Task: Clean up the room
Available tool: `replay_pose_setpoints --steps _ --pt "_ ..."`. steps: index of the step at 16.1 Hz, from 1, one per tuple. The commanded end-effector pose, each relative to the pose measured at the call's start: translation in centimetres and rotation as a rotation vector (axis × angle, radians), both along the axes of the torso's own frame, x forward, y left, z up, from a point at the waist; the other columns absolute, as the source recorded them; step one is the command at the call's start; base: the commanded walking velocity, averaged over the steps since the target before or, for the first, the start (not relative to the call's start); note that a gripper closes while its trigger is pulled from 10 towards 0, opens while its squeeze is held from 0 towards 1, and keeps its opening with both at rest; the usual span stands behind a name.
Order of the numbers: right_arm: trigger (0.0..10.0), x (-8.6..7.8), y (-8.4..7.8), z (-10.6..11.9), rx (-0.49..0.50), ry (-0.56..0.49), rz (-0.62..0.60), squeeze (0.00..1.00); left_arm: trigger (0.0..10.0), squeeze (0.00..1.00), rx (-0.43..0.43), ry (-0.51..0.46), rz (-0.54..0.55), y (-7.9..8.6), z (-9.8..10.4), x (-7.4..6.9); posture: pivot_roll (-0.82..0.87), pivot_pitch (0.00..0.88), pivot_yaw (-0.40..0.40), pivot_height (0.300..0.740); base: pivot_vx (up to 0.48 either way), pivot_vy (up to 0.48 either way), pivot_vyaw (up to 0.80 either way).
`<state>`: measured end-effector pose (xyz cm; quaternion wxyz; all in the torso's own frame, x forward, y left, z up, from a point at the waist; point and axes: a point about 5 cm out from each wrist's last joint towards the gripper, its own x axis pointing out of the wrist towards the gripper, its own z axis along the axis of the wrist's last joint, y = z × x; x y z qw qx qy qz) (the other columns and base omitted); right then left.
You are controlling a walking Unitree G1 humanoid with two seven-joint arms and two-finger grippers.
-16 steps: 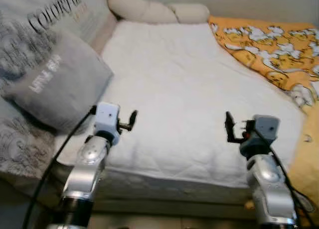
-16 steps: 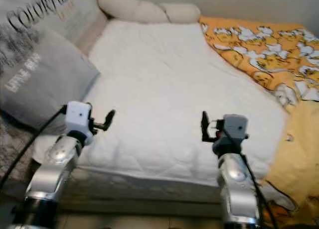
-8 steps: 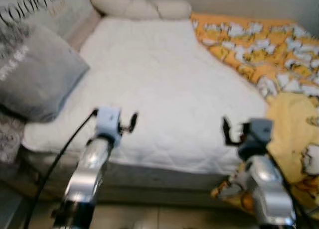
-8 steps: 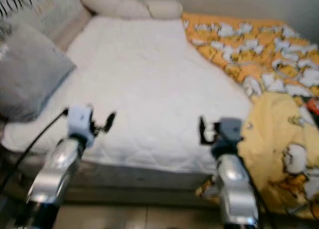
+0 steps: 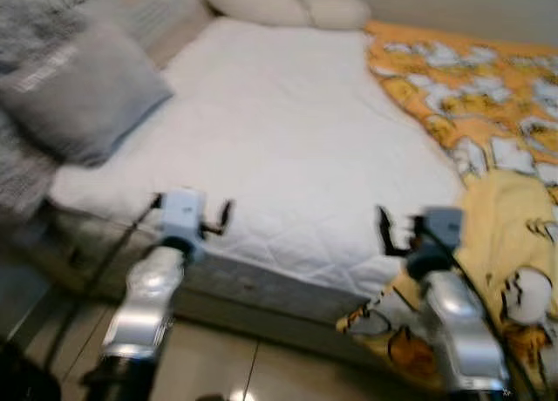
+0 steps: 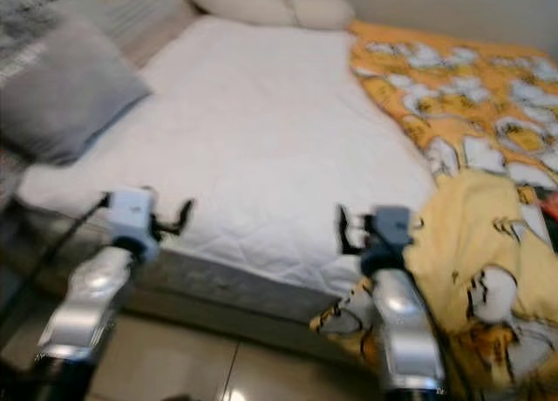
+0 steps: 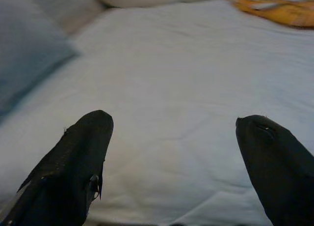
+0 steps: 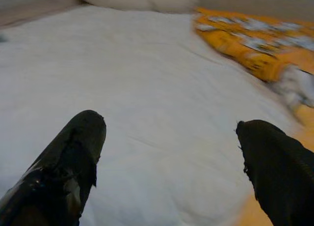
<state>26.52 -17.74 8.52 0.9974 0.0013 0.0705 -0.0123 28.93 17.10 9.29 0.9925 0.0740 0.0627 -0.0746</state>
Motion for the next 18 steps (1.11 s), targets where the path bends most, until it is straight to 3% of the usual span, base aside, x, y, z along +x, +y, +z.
replay_pose_setpoints --steps 1,6,8,12,18 --pt "10.0 -0.11 -1.09 0.18 -0.017 -0.006 -0.031 1.00 10.0 1.00 -0.006 -0.010 -0.027 -0.85 0.28 0.16 -0.04 0.000 -0.012 0.740 0.000 -0.401 0.80" --pt "10.0 -0.27 -1.09 0.04 -0.012 -0.004 -0.038 1.00 10.0 1.00 -0.029 0.005 -0.036 -1.13 0.09 0.09 -0.04 0.000 -0.015 0.740 0.000 -0.399 0.74" --pt "10.0 -0.26 -1.15 0.00 -0.005 -0.002 -0.045 1.00 10.0 1.00 -0.076 0.014 -0.023 -1.10 -0.06 0.10 -0.04 0.000 -0.019 0.740 0.000 -0.371 0.00" --pt "10.0 -0.13 -1.14 -0.02 0.001 -0.003 -0.054 1.00 10.0 1.00 -0.010 0.007 -0.011 -0.75 0.11 0.18 -0.04 0.000 -0.019 0.740 0.000 -0.321 0.00" --pt "10.0 -0.26 -0.93 -0.08 0.015 -0.005 -0.058 1.00 10.0 1.00 -0.029 0.003 -0.011 -0.67 0.36 0.63 -0.06 0.000 0.007 0.740 0.000 -0.298 0.00"
